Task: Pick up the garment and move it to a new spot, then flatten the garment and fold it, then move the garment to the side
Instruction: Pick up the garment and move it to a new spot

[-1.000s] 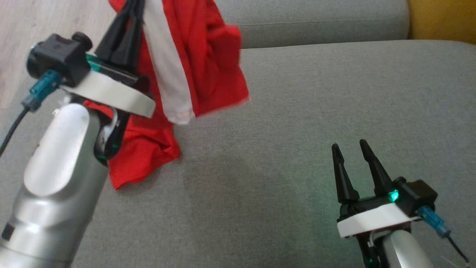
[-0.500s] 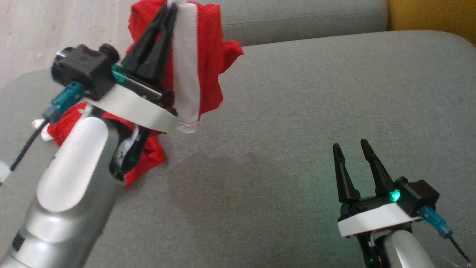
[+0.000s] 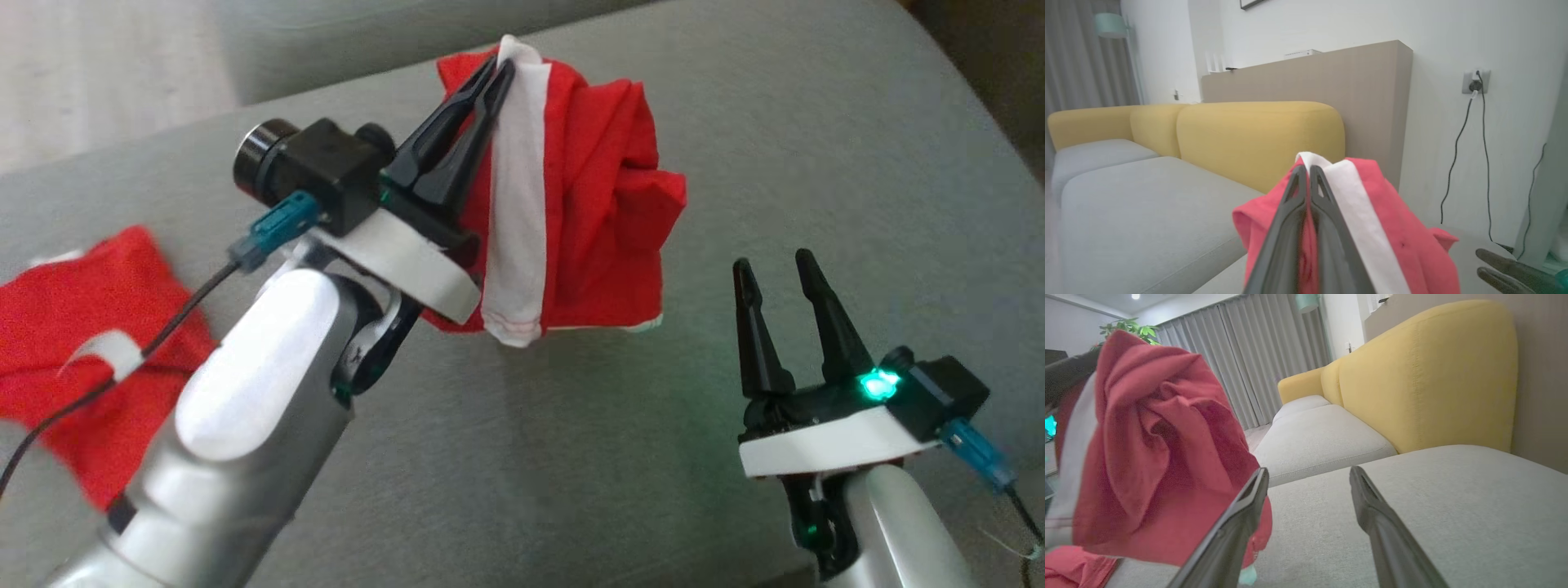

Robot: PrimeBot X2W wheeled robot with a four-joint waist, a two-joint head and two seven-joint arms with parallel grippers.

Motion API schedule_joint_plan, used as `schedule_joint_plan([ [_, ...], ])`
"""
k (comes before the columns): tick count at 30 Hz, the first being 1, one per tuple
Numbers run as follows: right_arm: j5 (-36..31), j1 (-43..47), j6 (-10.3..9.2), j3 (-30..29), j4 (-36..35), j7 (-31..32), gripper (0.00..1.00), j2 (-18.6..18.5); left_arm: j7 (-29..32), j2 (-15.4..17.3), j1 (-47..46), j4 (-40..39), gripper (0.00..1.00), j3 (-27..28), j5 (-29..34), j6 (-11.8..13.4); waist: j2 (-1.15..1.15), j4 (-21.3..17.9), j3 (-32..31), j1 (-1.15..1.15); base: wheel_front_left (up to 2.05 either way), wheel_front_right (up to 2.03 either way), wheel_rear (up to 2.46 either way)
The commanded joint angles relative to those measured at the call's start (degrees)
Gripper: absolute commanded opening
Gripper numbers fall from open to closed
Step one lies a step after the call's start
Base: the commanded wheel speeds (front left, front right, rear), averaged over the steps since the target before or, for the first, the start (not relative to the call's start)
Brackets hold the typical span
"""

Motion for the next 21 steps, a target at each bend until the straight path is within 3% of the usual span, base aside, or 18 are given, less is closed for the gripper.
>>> schedule_joint_plan([
  [1,0.5,-2.1,-0.04,1.6,-2.4,-0.6,1.00,-0.3,-0.1,0.6,-4.4,-1.1,0.00,1.9,0.7,-0.3,0.00,-4.1,2.5,0.00,0.00,0.00,0.00],
  [2,0.8,-2.1,-0.04,1.8,-2.7,-0.6,1.00,-0.3,-0.3,0.1,-4.9,-0.2,0.10,1.7,0.6,-0.4,0.00,-5.1,2.9,0.00,0.00,0.00,0.00],
  [3,1.1,-2.1,-0.04,1.8,-3.0,-0.6,1.00,-0.3,-0.8,-0.5,-5.5,0.9,0.66,1.7,0.4,-0.5,0.00,-5.8,3.1,0.00,0.00,0.00,0.00],
  [4,1.4,-2.1,-0.04,1.9,-3.2,-0.6,1.00,-0.3,-1.3,-0.9,-6.1,2.2,1.00,1.8,0.4,-0.5,0.00,-6.5,3.4,0.00,0.00,0.00,0.00],
  [12,1.9,-1.8,-0.04,2.0,-4.0,-0.6,1.00,-0.3,-9.6,-1.2,-11.5,12.3,1.00,4.9,1.6,0.1,0.00,-8.1,4.5,0.00,0.00,0.00,0.00],
  [21,-0.5,-1.1,-0.04,-0.5,-3.5,-0.6,1.00,-0.3,-15.7,2.3,-6.4,15.3,1.00,6.6,2.0,1.0,0.00,0.1,2.4,0.00,0.00,0.00,0.00],
])
